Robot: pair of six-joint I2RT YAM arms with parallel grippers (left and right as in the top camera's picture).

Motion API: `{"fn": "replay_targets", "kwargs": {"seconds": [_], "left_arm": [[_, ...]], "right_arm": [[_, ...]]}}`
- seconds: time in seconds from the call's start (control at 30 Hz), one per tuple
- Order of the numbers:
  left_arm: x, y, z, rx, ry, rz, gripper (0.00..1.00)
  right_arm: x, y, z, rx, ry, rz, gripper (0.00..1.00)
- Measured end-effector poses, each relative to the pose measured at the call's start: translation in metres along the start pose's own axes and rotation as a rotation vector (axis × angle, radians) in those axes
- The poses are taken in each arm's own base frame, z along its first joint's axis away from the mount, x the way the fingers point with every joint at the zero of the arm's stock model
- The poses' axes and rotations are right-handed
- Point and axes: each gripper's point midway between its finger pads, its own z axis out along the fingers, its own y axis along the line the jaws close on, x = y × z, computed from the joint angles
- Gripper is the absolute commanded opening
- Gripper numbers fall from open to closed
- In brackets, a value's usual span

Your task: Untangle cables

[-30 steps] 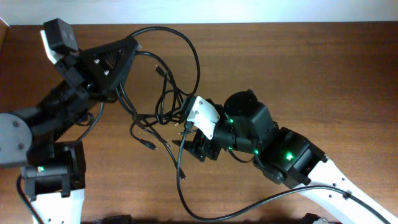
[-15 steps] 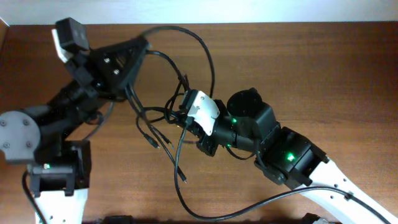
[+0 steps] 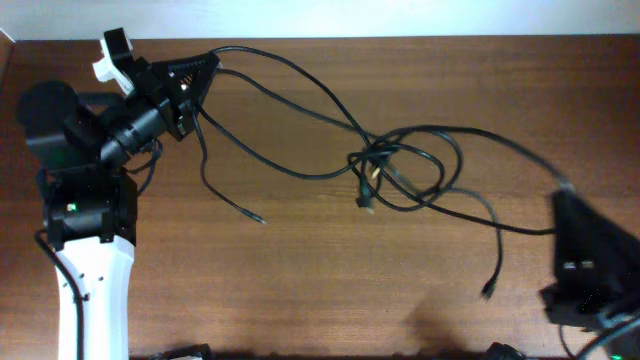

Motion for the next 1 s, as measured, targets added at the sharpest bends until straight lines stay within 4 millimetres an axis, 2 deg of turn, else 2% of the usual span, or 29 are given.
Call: {"fn": "replay_targets", "kwargs": {"seconds": [0.07, 0.17, 0.3, 0.4, 0.5, 0.6, 0.7, 0.77, 0.87, 0.93, 1.0], "left_arm": [[-0.003, 0.000, -0.004, 0.000, 0.000, 0.018, 0.03], [-0.025, 0.005, -0.024, -0.013, -0.057, 0.032, 0.05], [-0.073, 0.014, -0.076, -0.044, -0.207, 0.058, 0.08], [-0.091, 0.017, -0.109, -0.057, -0.269, 0.073, 0.08], [-0.107, 0.019, -0.132, -0.074, -0.346, 0.079, 0.08], [-0.121, 0.028, -0.147, -0.091, -0.397, 0.065, 0.08], [-0.124, 0.033, -0.144, -0.095, -0.391, 0.051, 0.08], [-0.128, 0.033, -0.147, -0.098, -0.414, 0.057, 0.08], [-0.149, 0.037, -0.169, -0.129, -0.549, 0.058, 0.08], [-0.165, 0.040, -0.188, -0.155, -0.661, 0.059, 0.08], [-0.170, 0.042, -0.194, -0.164, -0.699, 0.057, 0.08]], "right_arm": [[0.000, -0.023, -0.001, 0.134, -0.003, 0.020, 0.04], [-0.004, -0.048, -0.005, 0.286, -0.025, 0.048, 0.04], [-0.011, -0.077, -0.017, 0.470, -0.066, 0.088, 0.04], [-0.012, -0.086, -0.022, 0.529, -0.078, 0.104, 0.04], [-0.015, -0.102, -0.033, 0.640, -0.095, 0.110, 0.04], [-0.025, -0.119, -0.051, 0.755, -0.108, 0.101, 0.04], [-0.033, -0.132, -0.065, 0.852, -0.144, 0.133, 0.04], [-0.048, -0.144, -0.083, 0.951, -0.194, 0.175, 0.04], [-0.074, -0.160, -0.115, 1.058, -0.246, 0.245, 0.04], [-0.084, -0.168, -0.132, 1.084, -0.265, 0.282, 0.04], [-0.085, -0.171, -0.139, 1.102, -0.223, 0.233, 0.04]]}}
